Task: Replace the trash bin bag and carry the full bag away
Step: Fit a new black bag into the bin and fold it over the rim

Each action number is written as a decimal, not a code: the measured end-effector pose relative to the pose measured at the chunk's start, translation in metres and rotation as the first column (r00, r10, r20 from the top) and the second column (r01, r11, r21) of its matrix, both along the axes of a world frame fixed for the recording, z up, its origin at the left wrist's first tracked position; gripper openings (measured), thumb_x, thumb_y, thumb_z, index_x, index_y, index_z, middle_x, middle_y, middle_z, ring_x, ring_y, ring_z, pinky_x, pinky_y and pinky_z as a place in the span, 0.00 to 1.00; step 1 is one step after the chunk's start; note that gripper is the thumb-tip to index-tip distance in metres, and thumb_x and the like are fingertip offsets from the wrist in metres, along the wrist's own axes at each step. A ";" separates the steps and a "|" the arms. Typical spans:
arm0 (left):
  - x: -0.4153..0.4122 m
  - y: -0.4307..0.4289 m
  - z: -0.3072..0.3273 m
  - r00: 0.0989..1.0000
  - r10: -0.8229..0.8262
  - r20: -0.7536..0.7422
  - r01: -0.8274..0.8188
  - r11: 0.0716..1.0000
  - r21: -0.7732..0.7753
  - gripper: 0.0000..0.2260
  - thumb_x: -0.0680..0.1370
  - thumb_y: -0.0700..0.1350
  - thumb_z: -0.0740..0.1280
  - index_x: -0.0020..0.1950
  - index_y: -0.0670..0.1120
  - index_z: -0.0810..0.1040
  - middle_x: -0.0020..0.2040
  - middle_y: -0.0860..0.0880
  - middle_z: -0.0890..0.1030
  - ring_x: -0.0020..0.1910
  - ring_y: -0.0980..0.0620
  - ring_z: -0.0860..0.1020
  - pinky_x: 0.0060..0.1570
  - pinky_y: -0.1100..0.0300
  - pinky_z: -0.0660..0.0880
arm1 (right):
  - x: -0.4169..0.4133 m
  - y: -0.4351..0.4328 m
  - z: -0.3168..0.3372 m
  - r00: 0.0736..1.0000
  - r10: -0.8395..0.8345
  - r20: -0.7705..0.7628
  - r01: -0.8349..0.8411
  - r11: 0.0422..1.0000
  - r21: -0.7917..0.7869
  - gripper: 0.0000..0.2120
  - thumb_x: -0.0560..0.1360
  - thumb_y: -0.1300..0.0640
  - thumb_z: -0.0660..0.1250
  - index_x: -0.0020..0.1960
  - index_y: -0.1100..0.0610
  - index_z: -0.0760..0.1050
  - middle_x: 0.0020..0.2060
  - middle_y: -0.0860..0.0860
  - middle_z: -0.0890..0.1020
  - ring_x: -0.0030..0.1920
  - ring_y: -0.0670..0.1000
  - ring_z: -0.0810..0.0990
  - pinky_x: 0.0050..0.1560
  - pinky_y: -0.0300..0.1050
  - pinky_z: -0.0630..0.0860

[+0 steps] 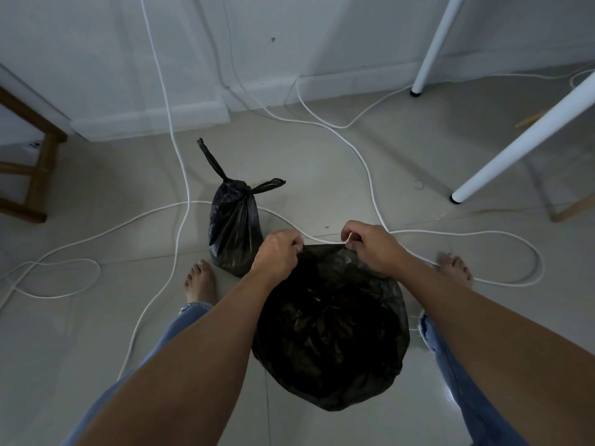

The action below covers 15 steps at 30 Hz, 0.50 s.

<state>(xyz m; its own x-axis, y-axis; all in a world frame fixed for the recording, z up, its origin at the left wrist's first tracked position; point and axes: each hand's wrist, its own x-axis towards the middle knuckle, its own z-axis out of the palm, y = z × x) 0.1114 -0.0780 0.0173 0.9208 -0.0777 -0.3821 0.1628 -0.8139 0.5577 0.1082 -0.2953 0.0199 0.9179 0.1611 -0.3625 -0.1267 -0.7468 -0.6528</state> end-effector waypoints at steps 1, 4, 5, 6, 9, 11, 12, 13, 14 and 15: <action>0.001 0.000 0.000 1.000 0.006 -0.011 -0.006 1.000 -0.006 0.05 0.79 0.39 0.66 0.50 0.44 0.83 0.48 0.48 0.81 0.49 0.48 0.79 0.47 0.62 0.70 | 0.000 0.000 0.000 1.000 0.001 -0.002 -0.001 1.000 0.019 0.05 0.75 0.62 0.65 0.47 0.53 0.75 0.39 0.53 0.81 0.38 0.53 0.76 0.37 0.39 0.69; 0.003 0.001 0.000 0.999 0.006 -0.037 -0.008 0.999 -0.036 0.05 0.79 0.37 0.66 0.51 0.43 0.82 0.48 0.45 0.83 0.48 0.47 0.80 0.46 0.62 0.71 | 0.001 0.000 -0.002 1.000 0.013 0.013 -0.013 0.999 0.032 0.05 0.75 0.62 0.65 0.45 0.52 0.75 0.37 0.53 0.81 0.38 0.53 0.76 0.39 0.41 0.70; 0.004 0.001 0.001 0.999 -0.002 -0.041 0.000 0.999 -0.054 0.05 0.79 0.37 0.65 0.51 0.44 0.80 0.47 0.45 0.83 0.47 0.47 0.80 0.45 0.60 0.72 | 0.001 0.000 -0.003 1.000 0.017 0.018 -0.017 1.000 0.026 0.05 0.74 0.62 0.65 0.44 0.53 0.75 0.37 0.53 0.80 0.38 0.53 0.76 0.39 0.42 0.69; 0.004 0.002 0.001 0.999 -0.016 -0.037 0.013 0.997 -0.076 0.06 0.79 0.36 0.65 0.52 0.45 0.79 0.45 0.46 0.83 0.47 0.46 0.80 0.45 0.59 0.74 | 0.001 0.000 -0.003 1.000 0.022 0.021 -0.022 1.000 0.018 0.05 0.74 0.62 0.65 0.44 0.53 0.76 0.37 0.52 0.80 0.38 0.53 0.76 0.39 0.43 0.69; 0.004 0.002 0.002 0.999 -0.039 -0.029 0.036 0.995 -0.089 0.09 0.78 0.35 0.64 0.50 0.47 0.81 0.45 0.47 0.83 0.45 0.47 0.79 0.45 0.60 0.74 | 0.003 0.000 -0.007 0.999 0.038 0.028 -0.038 0.999 -0.014 0.06 0.74 0.63 0.65 0.44 0.53 0.79 0.39 0.52 0.81 0.41 0.53 0.78 0.40 0.42 0.68; 0.002 0.002 0.000 0.998 -0.057 -0.020 0.056 0.997 -0.057 0.10 0.78 0.36 0.64 0.50 0.46 0.84 0.48 0.46 0.84 0.46 0.47 0.81 0.46 0.63 0.73 | 0.003 0.000 -0.008 0.998 0.048 0.033 -0.046 0.998 -0.039 0.06 0.74 0.63 0.65 0.44 0.54 0.80 0.42 0.53 0.82 0.45 0.53 0.79 0.43 0.40 0.69; 0.001 0.002 -0.001 0.996 -0.088 0.003 0.088 0.995 -0.034 0.09 0.78 0.38 0.66 0.51 0.46 0.85 0.49 0.46 0.84 0.48 0.47 0.81 0.49 0.63 0.74 | 0.002 0.000 -0.009 0.998 0.054 0.035 -0.052 0.997 -0.053 0.06 0.74 0.62 0.66 0.45 0.55 0.81 0.44 0.54 0.82 0.46 0.53 0.79 0.45 0.40 0.69; 0.000 0.003 -0.003 0.990 -0.137 0.034 0.137 0.991 -0.006 0.08 0.78 0.41 0.67 0.52 0.47 0.86 0.50 0.46 0.82 0.50 0.47 0.81 0.53 0.62 0.75 | 0.002 0.000 -0.008 0.997 0.068 0.037 -0.066 0.995 -0.073 0.05 0.74 0.59 0.67 0.47 0.55 0.81 0.45 0.53 0.81 0.46 0.53 0.78 0.46 0.41 0.70; -0.002 0.005 -0.004 0.979 -0.195 0.064 0.194 0.981 0.024 0.08 0.77 0.44 0.70 0.53 0.47 0.86 0.50 0.48 0.79 0.52 0.48 0.79 0.56 0.60 0.75 | 0.001 0.000 -0.007 0.995 0.091 0.039 -0.087 0.992 -0.094 0.05 0.73 0.56 0.69 0.47 0.56 0.81 0.45 0.53 0.81 0.46 0.52 0.78 0.47 0.41 0.71; -0.004 0.006 -0.004 0.964 -0.255 0.082 0.250 0.966 0.060 0.09 0.76 0.47 0.72 0.55 0.48 0.86 0.50 0.48 0.77 0.54 0.49 0.77 0.58 0.58 0.75 | 0.000 -0.001 -0.005 0.992 0.119 0.036 -0.115 0.987 -0.115 0.08 0.72 0.53 0.70 0.48 0.55 0.81 0.45 0.52 0.79 0.46 0.52 0.77 0.48 0.43 0.72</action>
<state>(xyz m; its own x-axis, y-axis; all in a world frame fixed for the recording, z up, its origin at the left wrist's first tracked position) 0.1078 -0.0721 0.0134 0.9041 -0.2951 -0.3091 -0.0996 -0.8489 0.5190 0.1080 -0.2961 0.0145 0.9103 0.2289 -0.3450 -0.0078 -0.8237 -0.5670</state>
